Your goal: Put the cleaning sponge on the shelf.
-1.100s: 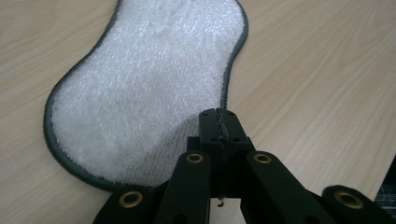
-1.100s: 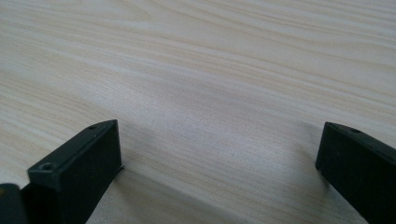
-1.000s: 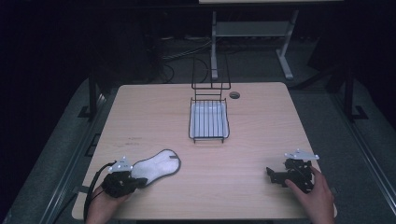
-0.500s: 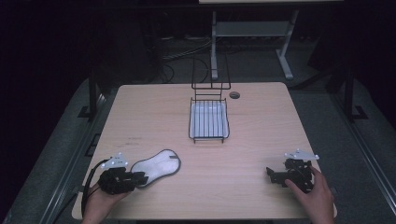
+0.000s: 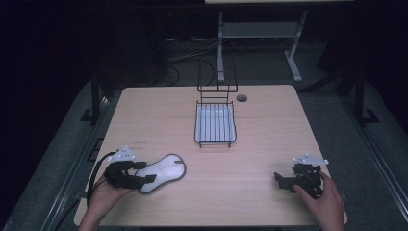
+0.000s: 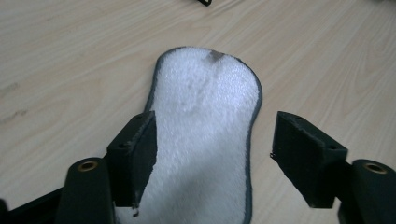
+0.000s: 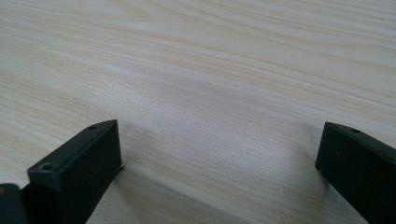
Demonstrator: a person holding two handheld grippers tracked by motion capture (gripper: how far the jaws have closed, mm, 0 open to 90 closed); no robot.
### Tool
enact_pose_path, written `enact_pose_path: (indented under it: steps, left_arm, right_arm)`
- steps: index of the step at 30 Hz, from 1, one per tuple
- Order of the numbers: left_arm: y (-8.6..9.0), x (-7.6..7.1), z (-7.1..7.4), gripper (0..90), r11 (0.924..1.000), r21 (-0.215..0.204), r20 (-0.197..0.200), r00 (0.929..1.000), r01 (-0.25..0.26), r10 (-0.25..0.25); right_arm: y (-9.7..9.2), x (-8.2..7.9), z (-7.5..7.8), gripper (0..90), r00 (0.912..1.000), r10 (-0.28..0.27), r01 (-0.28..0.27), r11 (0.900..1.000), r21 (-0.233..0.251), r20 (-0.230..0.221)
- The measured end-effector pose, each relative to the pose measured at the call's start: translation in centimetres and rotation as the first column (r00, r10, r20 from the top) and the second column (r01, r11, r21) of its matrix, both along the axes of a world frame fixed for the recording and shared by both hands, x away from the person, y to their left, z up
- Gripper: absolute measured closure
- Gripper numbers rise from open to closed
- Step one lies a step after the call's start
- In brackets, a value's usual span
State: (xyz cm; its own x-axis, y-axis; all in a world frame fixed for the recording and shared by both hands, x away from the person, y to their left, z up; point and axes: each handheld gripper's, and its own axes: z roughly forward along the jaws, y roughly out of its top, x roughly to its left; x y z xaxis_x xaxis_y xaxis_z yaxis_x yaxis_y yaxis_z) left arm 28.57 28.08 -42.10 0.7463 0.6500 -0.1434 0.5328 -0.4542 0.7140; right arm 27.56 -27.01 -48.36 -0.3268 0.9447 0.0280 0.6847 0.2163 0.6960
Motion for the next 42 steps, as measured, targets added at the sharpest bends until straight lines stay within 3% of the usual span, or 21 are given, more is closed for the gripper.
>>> enact_pose_path:
  steps: [6, 21, 34, 42]
  left_arm:
    - [-0.8, 1.4, -0.4, 17.9, 0.9997, 0.022, 0.012, 0.9999, 0.006, -0.006]
    - [-1.3, 3.6, -2.0, 14.3, 0.9983, 0.056, -0.002, 0.9998, 0.019, -0.019]
    - [-2.1, 3.8, -3.1, 13.2, 0.9919, 0.115, -0.022, 0.9984, 0.055, -0.053]
    - [-2.4, 3.7, -3.3, 13.2, 0.9863, 0.150, -0.008, 0.9976, 0.069, -0.069]
  right_arm:
    - [0.0, 0.0, 0.0, 0.0, 1.0000, 0.000, 0.000, 1.0000, 0.000, 0.000]
    - [0.0, 0.0, 0.0, 0.0, 1.0000, 0.001, -0.001, 1.0000, -0.001, 0.001]
    - [0.0, 0.0, 0.0, 0.0, 1.0000, 0.001, -0.001, 1.0000, -0.001, 0.001]
    - [0.0, 0.0, 0.0, 0.0, 1.0000, 0.001, -0.001, 1.0000, 0.000, 0.001]
